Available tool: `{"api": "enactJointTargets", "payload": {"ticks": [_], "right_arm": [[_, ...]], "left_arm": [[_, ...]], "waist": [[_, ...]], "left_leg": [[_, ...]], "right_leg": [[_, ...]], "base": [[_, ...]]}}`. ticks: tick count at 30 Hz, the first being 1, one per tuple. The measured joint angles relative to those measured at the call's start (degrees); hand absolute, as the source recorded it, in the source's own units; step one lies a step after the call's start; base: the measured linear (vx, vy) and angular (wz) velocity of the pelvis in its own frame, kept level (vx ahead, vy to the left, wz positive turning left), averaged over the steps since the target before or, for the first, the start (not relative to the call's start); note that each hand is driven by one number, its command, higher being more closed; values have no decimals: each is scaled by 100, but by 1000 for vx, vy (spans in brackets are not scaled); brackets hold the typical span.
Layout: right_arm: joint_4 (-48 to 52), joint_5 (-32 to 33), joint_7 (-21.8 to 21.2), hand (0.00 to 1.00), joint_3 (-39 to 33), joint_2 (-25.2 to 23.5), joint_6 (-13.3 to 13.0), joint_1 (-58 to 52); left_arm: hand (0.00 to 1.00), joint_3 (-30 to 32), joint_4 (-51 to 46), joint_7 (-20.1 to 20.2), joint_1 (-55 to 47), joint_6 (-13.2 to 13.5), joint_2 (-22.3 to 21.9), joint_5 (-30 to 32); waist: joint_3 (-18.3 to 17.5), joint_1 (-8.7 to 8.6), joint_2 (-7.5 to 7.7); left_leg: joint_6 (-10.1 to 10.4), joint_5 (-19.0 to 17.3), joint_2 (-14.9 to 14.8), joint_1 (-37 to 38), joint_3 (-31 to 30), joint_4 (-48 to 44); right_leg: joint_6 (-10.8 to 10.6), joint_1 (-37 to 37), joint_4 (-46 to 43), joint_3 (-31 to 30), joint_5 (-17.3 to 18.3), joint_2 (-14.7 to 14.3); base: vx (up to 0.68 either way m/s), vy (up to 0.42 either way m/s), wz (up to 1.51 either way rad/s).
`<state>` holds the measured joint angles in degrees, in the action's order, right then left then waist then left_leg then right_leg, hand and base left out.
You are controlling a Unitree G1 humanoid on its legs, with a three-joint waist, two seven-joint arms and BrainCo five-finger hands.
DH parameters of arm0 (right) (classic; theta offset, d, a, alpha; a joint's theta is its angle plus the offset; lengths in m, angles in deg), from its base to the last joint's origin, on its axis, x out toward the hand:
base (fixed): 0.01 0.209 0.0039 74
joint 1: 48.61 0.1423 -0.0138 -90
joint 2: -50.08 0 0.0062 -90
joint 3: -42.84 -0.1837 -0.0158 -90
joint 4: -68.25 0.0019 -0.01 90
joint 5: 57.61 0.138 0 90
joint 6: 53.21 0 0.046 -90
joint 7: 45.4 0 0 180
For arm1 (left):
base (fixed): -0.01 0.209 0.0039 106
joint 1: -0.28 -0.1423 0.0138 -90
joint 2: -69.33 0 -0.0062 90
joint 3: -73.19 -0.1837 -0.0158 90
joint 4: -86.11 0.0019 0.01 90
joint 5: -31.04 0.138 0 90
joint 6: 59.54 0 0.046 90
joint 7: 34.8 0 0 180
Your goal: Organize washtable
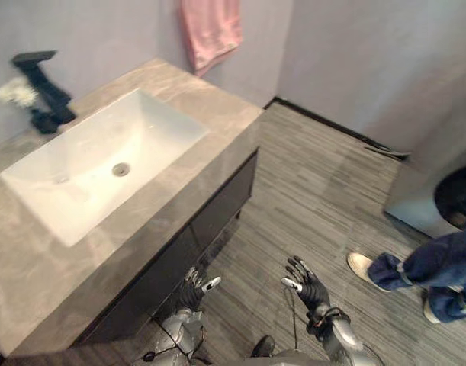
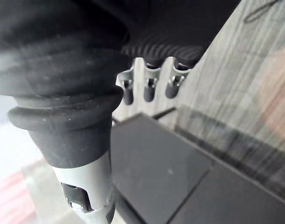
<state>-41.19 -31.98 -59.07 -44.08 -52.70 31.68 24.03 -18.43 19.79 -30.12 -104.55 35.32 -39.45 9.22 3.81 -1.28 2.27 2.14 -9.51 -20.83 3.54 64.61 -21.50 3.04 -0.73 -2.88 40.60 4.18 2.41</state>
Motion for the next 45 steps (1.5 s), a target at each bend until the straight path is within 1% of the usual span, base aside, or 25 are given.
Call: {"api": "enactJointTargets", "payload": {"ticks": [2,6,7,8,9,13,17,18,20,21,24,28,29,31,32,33,34,35,36,38,39,40,41,43,45], "right_arm": [[9,119,-7,0,-232,-5,5,-162],[15,509,120,0,-400,-87,4,-285],[38,594,124,0,-387,-86,2,-286],[63,661,125,0,-278,-96,-4,-185],[39,744,122,0,-194,-96,-10,-43],[-228,870,122,0,16,-51,-11,91],[-278,864,110,0,121,-95,-10,187],[-383,843,106,0,107,-89,-15,302],[-506,793,93,0,90,-37,-17,370],[-660,793,103,0,65,-83,-3,446],[-625,819,96,0,141,-223,-3,308],[-623,908,90,0,126,-219,0,346],[-623,907,91,0,118,-214,3,330],[-616,904,91,0,89,-212,5,294],[-605,878,87,0,-49,-210,4,239],[-589,722,95,0,-274,-23,4,110],[-566,654,104,0,-347,-30,-8,150],[-574,632,105,0,-431,-43,-8,161],[-533,627,103,0,-614,-59,-29,143],[-594,614,105,0,-684,-80,-29,324],[-594,613,113,0,-634,-176,-23,420],[-590,615,116,0,-631,-365,-25,461],[-566,616,115,0,-620,-484,-27,526],[-556,613,114,0,-514,-485,-26,598],[-506,572,113,0,-486,-467,-43,649]], "left_arm": [[0,-66,27,16,0,-2,-52,10],[0,-36,68,-8,-60,-13,-24,15],[0,-7,64,-19,-76,-7,-19,14],[0,-5,57,-56,-135,2,-17,0],[0,-17,54,-137,-187,5,-49,-10],[0,-117,-163,-258,-443,82,-9,-62],[0,-91,-509,-306,-555,203,79,-77],[0,-29,-562,-330,-519,230,73,-107],[0,-13,-729,-348,-566,279,49,-105],[0,-2,-727,-355,-607,284,74,-105],[0,3,-872,-356,-636,311,361,-101],[0,-3,-1025,-350,-610,318,386,-7],[0,-17,-1025,-346,-610,317,393,28],[0,-49,-1024,-344,-602,313,409,66],[0,-130,-1024,-330,-603,311,410,154],[0,-332,-1021,-215,-642,301,404,231],[0,-369,-1028,-158,-584,308,418,236],[0,-430,-1006,-115,-553,320,427,237],[0,-569,-1067,-90,-486,312,376,240],[0,-536,-1103,-103,-505,292,219,241],[0,-481,-1126,-141,-443,293,267,226],[0,-443,-1137,-202,-384,291,389,222],[0,-395,-1138,-237,-368,287,429,215],[0,-353,-1139,-237,-373,285,428,213],[0,-366,-1127,-228,-284,256,416,210]], "waist": [[21,-124,-9],[64,-109,39],[90,-97,2],[180,-34,-70],[280,52,-132],[346,220,-234],[347,219,-134],[384,217,-67],[389,244,-161],[415,313,-188],[193,260,62],[115,215,92],[125,215,-3],[59,201,-6],[9,191,-112],[-201,8,-429],[-152,-38,-228],[-153,-58,-161],[-181,-196,-311],[-212,-135,-444],[-185,-83,-444],[-105,-106,-498],[-125,-117,-427],[-156,-90,-367],[-142,-136,-332]], "left_leg": [[40,-24,-28,150,16,52],[48,-31,-230,534,-45,-387],[37,-24,-366,498,-497,-773],[-79,-128,-448,265,-1506,-1199],[-86,-397,-117,9,-2870,-1285],[-68,-638,1046,-625,-5625,-894],[5,-757,1562,-762,-6820,-719],[-13,-769,1721,-898,-7008,-680],[130,-640,1576,-922,-7004,7],[26,-719,1615,-748,-6717,103],[-68,-679,1954,-594,-6134,379],[-149,-631,2184,-359,-5620,606],[-150,-631,2204,-260,-5435,670],[-150,-632,2210,-172,-5244,721],[-152,-633,2208,-90,-5056,781],[-150,-631,2238,-48,-4665,697],[-130,-737,2278,-442,-4624,-112],[-292,-862,2305,-524,-4617,61],[-385,-267,2138,-347,-4644,1551],[-501,-113,2044,-166,-3992,1783],[-503,-114,1964,-148,-3673,1761],[-503,-115,1903,-46,-3389,1761],[-504,-117,1872,71,-3072,1760],[-504,-119,1864,187,-2631,1724],[-424,-218,1874,370,-2158,1549]], "right_leg": [[2,122,102,-77,-2,-106],[44,363,225,-628,-28,-272],[78,393,240,-847,-49,-335],[119,458,258,-1176,-73,-406],[148,452,218,-1602,-89,-445],[145,416,99,-2576,-43,-444],[6,192,-17,-3417,-109,-322],[-162,113,-22,-3605,-192,-178],[-486,37,-40,-3905,-278,-162],[-620,22,-48,-4209,-318,-98],[-755,-164,-52,-4638,-274,256],[-853,-319,-35,-4897,-342,454],[-931,-337,-16,-4975,-402,460],[-922,-358,-7,-5072,-419,449],[-881,-395,7,-5205,-450,416],[-824,-544,-11,-5411,-595,348],[-804,-558,-59,-5611,-612,640],[-805,-565,-57,-5660,-613,775],[-929,-610,-35,-5489,-684,722],[-638,-892,-321,-4301,-690,770],[-304,-1116,-886,-2887,-388,964],[-204,-1109,-1487,-1095,-162,1315],[-246,-1030,-1779,-46,-118,1481],[-233,-1004,-1906,700,-125,1512],[-112,-870,-1761,1370,-208,1312]], "base": [[-4,51,-30],[-38,98,-66],[-54,90,-116],[-75,125,-161],[-72,136,-154],[-48,151,-143],[59,242,-95],[28,281,-78],[11,307,-97],[36,278,-91],[103,369,-78],[100,240,-69],[86,89,-59],[129,86,-69],[335,98,-143],[354,136,-159],[285,129,-132],[104,96,-52],[30,55,-65],[21,53,-110],[37,71,-138],[57,73,-166],[76,35,-152],[88,-39,-144],[115,-121,-142]]}}
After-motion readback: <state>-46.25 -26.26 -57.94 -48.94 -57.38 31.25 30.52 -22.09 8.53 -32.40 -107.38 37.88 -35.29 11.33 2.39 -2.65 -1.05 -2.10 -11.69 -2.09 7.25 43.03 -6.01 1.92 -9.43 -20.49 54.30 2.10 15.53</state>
